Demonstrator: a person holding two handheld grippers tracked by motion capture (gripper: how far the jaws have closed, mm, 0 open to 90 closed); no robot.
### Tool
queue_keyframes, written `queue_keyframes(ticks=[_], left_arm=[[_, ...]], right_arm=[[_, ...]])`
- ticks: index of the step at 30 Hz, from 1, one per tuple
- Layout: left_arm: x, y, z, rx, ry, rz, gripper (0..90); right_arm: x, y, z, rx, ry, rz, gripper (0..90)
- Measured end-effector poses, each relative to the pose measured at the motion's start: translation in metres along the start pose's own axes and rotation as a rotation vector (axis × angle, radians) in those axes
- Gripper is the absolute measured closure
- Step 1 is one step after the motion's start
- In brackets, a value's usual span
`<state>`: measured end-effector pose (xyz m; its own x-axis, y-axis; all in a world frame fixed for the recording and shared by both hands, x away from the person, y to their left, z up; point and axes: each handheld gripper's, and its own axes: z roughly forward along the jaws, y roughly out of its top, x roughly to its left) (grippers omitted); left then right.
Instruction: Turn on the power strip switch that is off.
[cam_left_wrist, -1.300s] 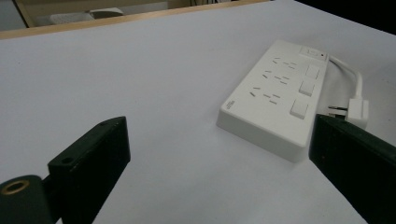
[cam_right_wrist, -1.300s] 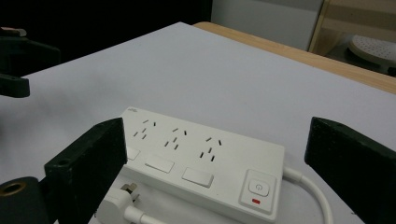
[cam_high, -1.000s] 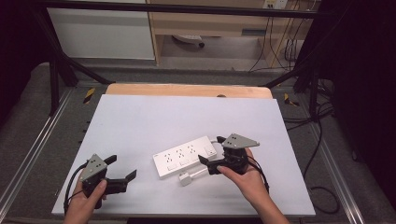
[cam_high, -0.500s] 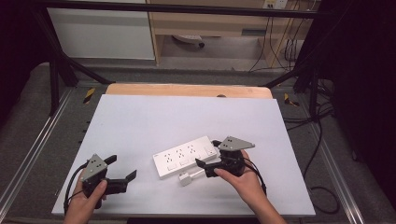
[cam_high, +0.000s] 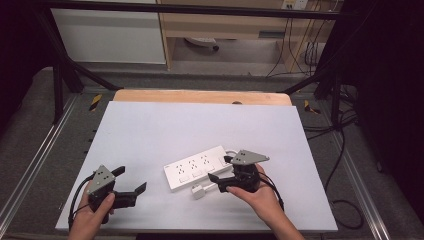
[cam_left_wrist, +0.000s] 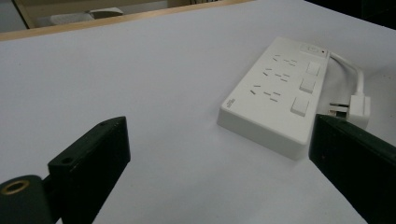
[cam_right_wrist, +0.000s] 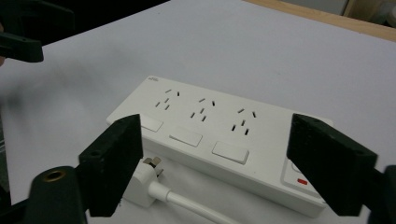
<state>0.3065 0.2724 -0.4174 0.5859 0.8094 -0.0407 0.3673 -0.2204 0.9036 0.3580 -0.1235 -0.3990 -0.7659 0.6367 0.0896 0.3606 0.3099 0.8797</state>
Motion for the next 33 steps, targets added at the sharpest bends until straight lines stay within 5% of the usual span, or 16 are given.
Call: queue_keyframes(ticks=[20, 33], left_arm=[[-0.001, 0.0, 0.0, 0.001, -0.001, 0.005, 5.4], [-0.001, 0.0, 0.0, 0.003, -0.004, 0.006, 5.4]], right_arm=[[-0.001, -0.007, -0.001, -0.02, -0.032, -0.036, 56.4], [0.0, -0.011, 0.002, -0.02, -0.008, -0.038, 74.5]])
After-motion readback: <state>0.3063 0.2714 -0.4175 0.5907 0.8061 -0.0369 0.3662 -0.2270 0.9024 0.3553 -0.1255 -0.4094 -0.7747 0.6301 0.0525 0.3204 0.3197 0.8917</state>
